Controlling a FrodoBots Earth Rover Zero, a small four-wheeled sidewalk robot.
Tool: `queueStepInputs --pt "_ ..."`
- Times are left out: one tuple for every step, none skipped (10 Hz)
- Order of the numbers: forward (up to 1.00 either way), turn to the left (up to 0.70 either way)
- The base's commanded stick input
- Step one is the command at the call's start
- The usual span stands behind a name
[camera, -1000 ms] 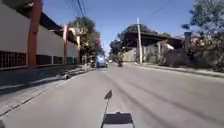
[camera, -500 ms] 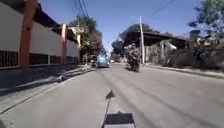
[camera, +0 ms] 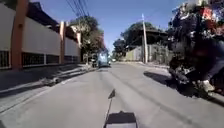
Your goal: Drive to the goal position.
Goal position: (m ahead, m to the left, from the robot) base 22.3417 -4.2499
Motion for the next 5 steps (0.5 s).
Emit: queueStepInputs --pt "1.00 -0.11" --pt "1.00 0.00" --pt "1.00 0.00" --pt "1.00 0.00" --pt "1.00 0.00"
